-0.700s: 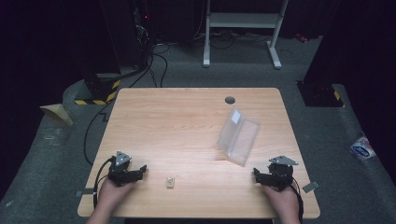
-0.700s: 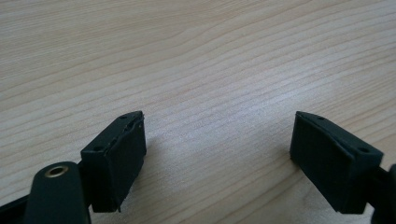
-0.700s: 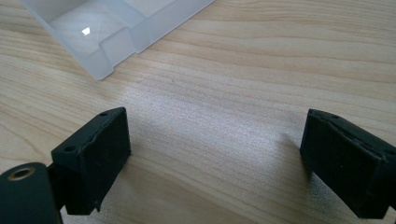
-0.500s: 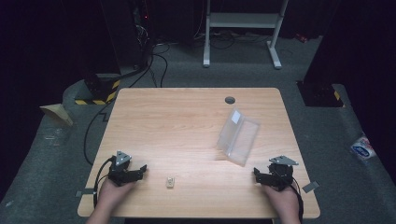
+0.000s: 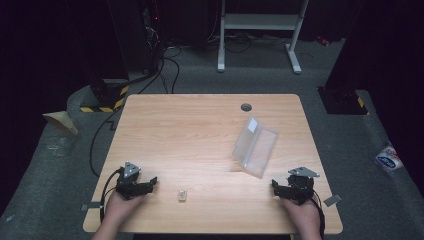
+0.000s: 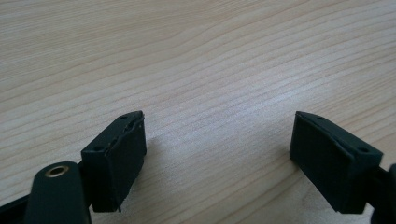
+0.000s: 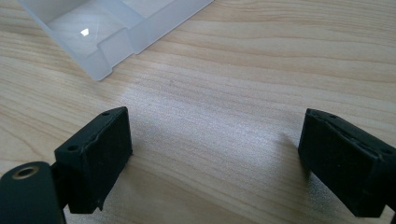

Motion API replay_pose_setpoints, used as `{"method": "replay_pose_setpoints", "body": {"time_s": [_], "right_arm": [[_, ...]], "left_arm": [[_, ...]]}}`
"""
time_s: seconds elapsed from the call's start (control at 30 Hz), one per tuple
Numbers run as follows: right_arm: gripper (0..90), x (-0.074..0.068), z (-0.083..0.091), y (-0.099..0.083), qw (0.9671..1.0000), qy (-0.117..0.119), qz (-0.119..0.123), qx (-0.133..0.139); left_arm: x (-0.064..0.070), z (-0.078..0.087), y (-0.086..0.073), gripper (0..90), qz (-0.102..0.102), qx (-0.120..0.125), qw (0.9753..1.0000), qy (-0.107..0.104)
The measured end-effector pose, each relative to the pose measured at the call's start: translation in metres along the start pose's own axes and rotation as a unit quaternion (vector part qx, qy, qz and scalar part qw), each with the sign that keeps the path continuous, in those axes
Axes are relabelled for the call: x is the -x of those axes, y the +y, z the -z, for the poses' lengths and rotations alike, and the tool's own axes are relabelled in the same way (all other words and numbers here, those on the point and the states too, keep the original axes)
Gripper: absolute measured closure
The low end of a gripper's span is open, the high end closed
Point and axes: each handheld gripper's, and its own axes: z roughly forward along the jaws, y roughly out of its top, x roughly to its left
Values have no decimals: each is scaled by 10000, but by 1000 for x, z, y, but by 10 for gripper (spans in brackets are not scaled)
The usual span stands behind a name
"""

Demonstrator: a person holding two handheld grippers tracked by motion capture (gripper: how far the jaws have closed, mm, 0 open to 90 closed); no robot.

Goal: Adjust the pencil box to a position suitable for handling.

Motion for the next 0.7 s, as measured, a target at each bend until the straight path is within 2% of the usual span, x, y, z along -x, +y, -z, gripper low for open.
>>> {"method": "replay_pose_setpoints", "body": {"time_s": [0.37,0.7], "right_arm": [[174,1,3,-1,10000,18,9,54],[219,-1,10,1,9996,34,9,290]], "left_arm": [[0,-1,1,190,-35,7,10000,-31],[0,-1,1,191,-35,2,10000,-41]]}}
